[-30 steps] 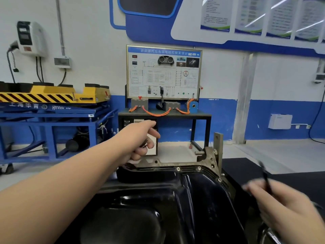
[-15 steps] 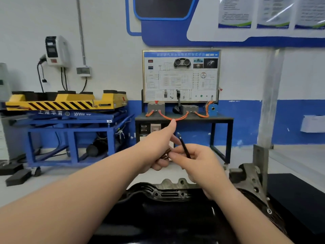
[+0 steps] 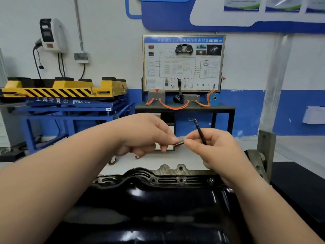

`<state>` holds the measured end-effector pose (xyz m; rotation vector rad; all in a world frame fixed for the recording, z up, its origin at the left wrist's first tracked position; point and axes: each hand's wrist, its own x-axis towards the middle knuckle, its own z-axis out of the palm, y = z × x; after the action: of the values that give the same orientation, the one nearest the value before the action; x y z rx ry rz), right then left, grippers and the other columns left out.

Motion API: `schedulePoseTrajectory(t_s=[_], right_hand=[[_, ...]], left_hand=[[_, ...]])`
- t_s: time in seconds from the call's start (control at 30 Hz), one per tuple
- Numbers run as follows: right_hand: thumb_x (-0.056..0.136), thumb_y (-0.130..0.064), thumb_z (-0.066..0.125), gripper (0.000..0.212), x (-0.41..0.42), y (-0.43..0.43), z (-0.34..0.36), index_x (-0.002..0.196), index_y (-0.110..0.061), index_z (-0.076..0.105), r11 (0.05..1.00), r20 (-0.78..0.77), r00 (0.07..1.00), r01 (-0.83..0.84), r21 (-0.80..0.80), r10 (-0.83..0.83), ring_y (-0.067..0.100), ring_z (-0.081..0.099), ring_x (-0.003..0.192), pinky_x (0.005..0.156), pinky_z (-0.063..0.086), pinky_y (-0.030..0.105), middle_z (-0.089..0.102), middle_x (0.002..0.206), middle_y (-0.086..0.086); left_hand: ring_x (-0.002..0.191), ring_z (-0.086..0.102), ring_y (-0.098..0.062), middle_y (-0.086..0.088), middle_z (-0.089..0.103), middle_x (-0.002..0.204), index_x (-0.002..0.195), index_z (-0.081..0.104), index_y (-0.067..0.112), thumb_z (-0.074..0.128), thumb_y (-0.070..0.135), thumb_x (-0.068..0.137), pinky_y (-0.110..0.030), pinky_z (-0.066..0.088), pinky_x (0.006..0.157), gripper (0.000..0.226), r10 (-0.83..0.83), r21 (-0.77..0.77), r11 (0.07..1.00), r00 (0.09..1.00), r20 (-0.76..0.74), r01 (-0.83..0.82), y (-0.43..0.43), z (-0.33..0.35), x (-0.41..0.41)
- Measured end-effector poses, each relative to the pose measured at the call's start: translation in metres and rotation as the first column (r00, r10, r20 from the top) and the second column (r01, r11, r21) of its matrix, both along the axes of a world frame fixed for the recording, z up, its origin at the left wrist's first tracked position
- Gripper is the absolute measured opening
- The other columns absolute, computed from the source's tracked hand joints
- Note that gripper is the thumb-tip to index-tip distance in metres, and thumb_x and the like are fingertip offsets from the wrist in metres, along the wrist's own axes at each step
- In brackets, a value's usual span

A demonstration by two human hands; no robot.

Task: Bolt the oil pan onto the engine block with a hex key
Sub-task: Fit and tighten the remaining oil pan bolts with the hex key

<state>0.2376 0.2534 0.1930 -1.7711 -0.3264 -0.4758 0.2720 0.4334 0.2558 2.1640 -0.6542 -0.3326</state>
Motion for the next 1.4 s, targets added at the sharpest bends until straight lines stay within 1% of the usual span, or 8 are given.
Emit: schedulePoseTrajectory(t_s=[0.3,0.53,0.67,0.83,0.93,1.03,1.13,1.4], right_hand=[[0.076,-0.019,0.076,0.013,-0.006,0.002,0.004,0.066,-0.017,0.067,0.990,-0.036,0.999,-0.043,-0.133,0.039,-0.002,0.043,0.037,0.040,0.032,0.007,0.055,0.049,-0.007],[0.083,-0.010,0.069,0.009,-0.009,-0.003,0.004,0.076,-0.005,0.067,0.971,-0.223,0.965,-0.175,-0.161,0.137,-0.003,0.047,0.034,0.037,0.032,0.004,0.071,0.071,0.013],[0.082,-0.004,0.068,0.004,-0.006,-0.004,0.001,0.078,-0.003,0.067,0.954,-0.279,0.950,-0.207,-0.217,0.143,0.007,0.067,0.060,0.060,0.052,0.014,0.072,0.068,0.010],[0.080,-0.011,0.072,0.004,-0.006,-0.003,0.001,0.078,-0.009,0.070,0.927,-0.274,0.959,-0.162,-0.338,0.067,0.002,0.064,0.063,0.067,0.049,0.012,0.073,0.068,0.003],[0.079,-0.016,0.073,0.004,-0.007,-0.003,0.002,0.076,-0.014,0.071,0.899,-0.276,0.960,-0.165,-0.405,0.051,0.007,0.067,0.070,0.073,0.050,0.016,0.073,0.069,-0.002],[0.078,-0.021,0.074,0.005,-0.007,-0.004,0.003,0.076,-0.017,0.072,0.884,-0.281,0.959,-0.158,-0.439,0.032,0.016,0.068,0.081,0.080,0.051,0.025,0.074,0.071,-0.002],[0.079,-0.020,0.074,0.004,-0.008,-0.005,0.003,0.077,-0.017,0.072,0.883,-0.301,0.953,-0.177,-0.435,0.042,0.008,0.069,0.073,0.076,0.052,0.020,0.074,0.070,-0.004],[0.080,-0.018,0.073,0.004,-0.009,-0.005,0.003,0.076,-0.017,0.073,0.879,-0.327,0.943,-0.199,-0.432,0.053,0.000,0.067,0.065,0.064,0.050,0.010,0.074,0.069,-0.005]], left_hand=[[0.037,0.028,-0.010,0.008,0.048,0.046,0.071,0.073,0.019,0.076,0.025,0.070,-0.016,0.023,0.038,0.006,-0.045,0.191,0.982,0.985,0.164,0.013,-0.012,-0.010,-0.002],[0.045,0.033,-0.012,0.005,0.052,0.051,0.070,0.071,0.018,0.077,0.018,0.073,-0.023,0.026,0.044,0.006,-0.070,0.279,0.960,0.988,0.141,0.028,-0.022,-0.025,0.000],[0.065,0.044,-0.021,-0.019,0.063,0.075,0.076,0.073,0.016,0.077,0.018,0.071,-0.034,0.034,0.066,0.007,-0.092,0.331,0.942,0.988,0.123,0.047,-0.026,-0.031,0.002],[0.049,0.031,-0.013,-0.018,0.059,0.077,0.082,0.074,0.016,0.071,0.013,0.076,-0.017,0.022,0.038,0.007,-0.082,0.356,0.932,0.996,0.045,0.061,-0.024,-0.033,0.004],[0.041,0.026,-0.010,-0.010,0.047,0.063,0.085,0.075,0.016,0.069,0.011,0.078,-0.016,0.020,0.035,0.011,-0.064,0.353,0.934,0.998,0.003,0.059,-0.022,-0.031,0.005],[0.036,0.024,-0.007,-0.001,0.054,0.055,0.089,0.074,0.014,0.065,0.007,0.082,-0.013,0.019,0.033,0.014,-0.056,0.331,0.941,0.997,-0.044,0.067,-0.022,-0.030,0.004],[0.030,0.024,-0.003,0.009,0.056,0.042,0.099,0.068,0.005,0.056,0.001,0.087,-0.010,0.019,0.030,0.017,-0.033,0.300,0.952,0.994,-0.104,0.063,-0.023,-0.030,0.002],[0.032,0.025,-0.006,0.007,0.066,0.056,0.098,0.069,0.005,0.057,0.002,0.087,-0.011,0.019,0.032,0.017,-0.038,0.309,0.950,0.997,-0.060,0.054,-0.023,-0.028,-0.001]])
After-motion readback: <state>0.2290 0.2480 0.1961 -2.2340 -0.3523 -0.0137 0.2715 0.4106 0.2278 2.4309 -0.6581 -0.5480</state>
